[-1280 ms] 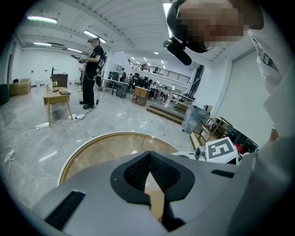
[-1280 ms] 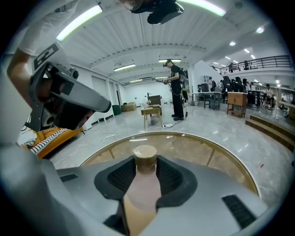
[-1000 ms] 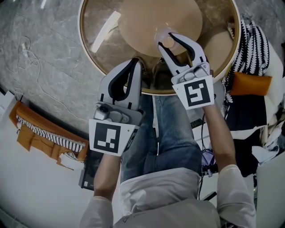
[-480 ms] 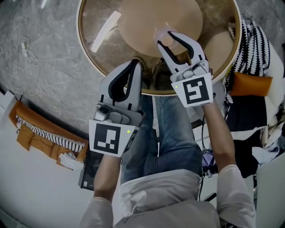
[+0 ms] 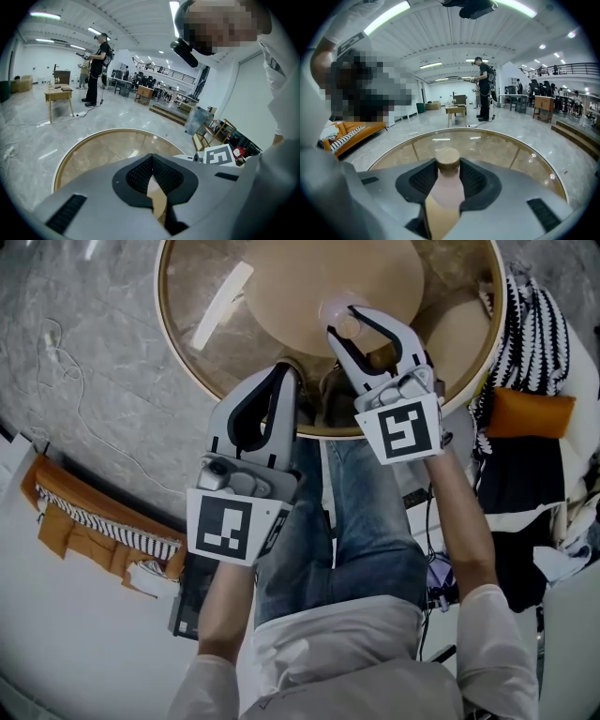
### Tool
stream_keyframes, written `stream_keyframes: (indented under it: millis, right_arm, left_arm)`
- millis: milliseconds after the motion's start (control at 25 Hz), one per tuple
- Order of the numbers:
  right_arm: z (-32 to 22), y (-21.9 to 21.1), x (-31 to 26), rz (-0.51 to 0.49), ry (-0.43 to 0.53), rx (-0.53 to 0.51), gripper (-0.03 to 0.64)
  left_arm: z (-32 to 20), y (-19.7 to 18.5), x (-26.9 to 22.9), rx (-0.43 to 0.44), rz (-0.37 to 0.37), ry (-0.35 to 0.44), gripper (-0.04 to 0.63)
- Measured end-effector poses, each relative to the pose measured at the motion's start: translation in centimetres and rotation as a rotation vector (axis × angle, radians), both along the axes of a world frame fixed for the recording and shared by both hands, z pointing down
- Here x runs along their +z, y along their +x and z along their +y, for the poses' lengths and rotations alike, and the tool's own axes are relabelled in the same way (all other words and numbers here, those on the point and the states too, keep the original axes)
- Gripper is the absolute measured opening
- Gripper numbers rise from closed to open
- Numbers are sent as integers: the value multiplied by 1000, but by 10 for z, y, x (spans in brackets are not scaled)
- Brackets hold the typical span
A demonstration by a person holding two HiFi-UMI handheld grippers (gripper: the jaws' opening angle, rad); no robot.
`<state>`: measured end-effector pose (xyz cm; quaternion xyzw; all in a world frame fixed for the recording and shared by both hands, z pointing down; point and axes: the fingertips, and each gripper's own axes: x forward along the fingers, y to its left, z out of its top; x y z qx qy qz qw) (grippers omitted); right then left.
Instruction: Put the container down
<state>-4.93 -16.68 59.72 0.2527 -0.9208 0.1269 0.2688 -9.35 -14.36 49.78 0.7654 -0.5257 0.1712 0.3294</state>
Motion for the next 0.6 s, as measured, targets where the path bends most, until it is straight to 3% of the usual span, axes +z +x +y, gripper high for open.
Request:
stream_keyframes:
  millis: [600]
  right_arm:
    - [5,5,-7,39,-18,26,160]
  left_arm:
    - [4,4,-14,27,8,10,18]
